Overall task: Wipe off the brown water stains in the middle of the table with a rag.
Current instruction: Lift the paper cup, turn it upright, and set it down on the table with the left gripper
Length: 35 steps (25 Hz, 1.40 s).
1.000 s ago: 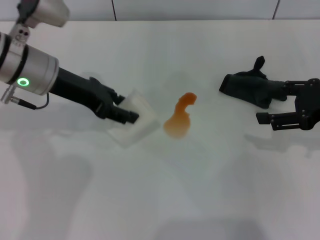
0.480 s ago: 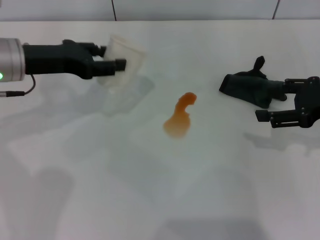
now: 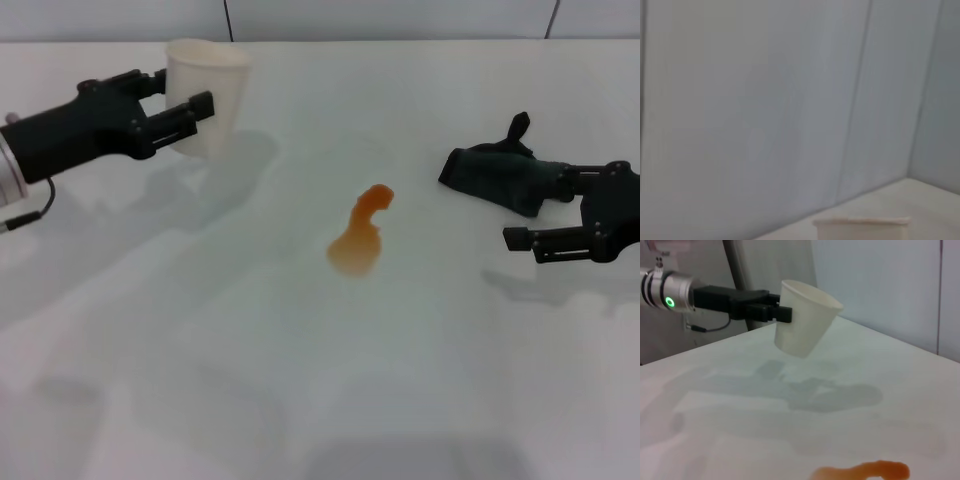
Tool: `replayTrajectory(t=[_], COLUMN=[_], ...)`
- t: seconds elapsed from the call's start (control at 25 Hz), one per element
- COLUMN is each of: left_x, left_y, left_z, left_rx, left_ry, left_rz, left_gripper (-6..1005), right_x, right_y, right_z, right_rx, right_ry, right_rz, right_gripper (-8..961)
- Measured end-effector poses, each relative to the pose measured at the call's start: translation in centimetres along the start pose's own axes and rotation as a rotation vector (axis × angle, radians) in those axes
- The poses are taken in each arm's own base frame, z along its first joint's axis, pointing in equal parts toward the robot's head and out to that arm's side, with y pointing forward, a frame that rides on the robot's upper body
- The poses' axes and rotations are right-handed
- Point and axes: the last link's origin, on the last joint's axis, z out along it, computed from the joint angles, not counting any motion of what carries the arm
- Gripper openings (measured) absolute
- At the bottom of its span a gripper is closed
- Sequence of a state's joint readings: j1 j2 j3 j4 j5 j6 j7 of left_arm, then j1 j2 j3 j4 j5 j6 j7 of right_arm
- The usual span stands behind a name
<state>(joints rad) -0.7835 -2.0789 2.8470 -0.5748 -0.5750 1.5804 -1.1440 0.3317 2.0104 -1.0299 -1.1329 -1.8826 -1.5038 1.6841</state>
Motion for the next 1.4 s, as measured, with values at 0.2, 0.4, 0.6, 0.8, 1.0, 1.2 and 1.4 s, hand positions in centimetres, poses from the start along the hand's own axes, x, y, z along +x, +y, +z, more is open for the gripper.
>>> replayTrajectory(t=[0.2, 0.4, 0.6, 0.8, 1.0, 1.2, 1.4], left_x=[-1.8, -3.2, -4.6, -5.7, -6.6, -7.0, -7.3], left_y=[0.1, 0.5, 0.9, 1.5, 1.9, 2.0, 2.1], left_z=[0.0, 0.6, 1.2, 2.1, 2.5, 2.6, 2.4], left_rx=[0.055, 0.079, 0.102, 0.105, 0.115, 0.117, 0.117], left_ry=[0.027, 0.020, -0.004, -0.036, -0.062, -0.078, -0.084], left_rz=[0.015, 0.029, 0.042, 0.057, 0.069, 0.078, 0.076], left_gripper=[609, 610, 610, 610, 611, 611, 611], right_x=[-0.1, -0.3, -0.4, -0.4, -0.4, -0.5, -0.6], right_y=[0.0, 0.2, 0.3, 0.4, 0.5, 0.6, 0.6], right_z=[0.2, 0.3, 0.4, 0.5, 0.6, 0.6, 0.6], right_rx=[-0.006, -0.015, -0.025, -0.030, -0.038, -0.039, -0.037], right_ry=[-0.002, -0.001, 0.004, 0.006, 0.010, 0.009, 0.008], right_rz=[-0.004, -0.008, -0.014, -0.015, -0.018, -0.021, -0.028], right_gripper=[782, 782, 781, 781, 781, 781, 781])
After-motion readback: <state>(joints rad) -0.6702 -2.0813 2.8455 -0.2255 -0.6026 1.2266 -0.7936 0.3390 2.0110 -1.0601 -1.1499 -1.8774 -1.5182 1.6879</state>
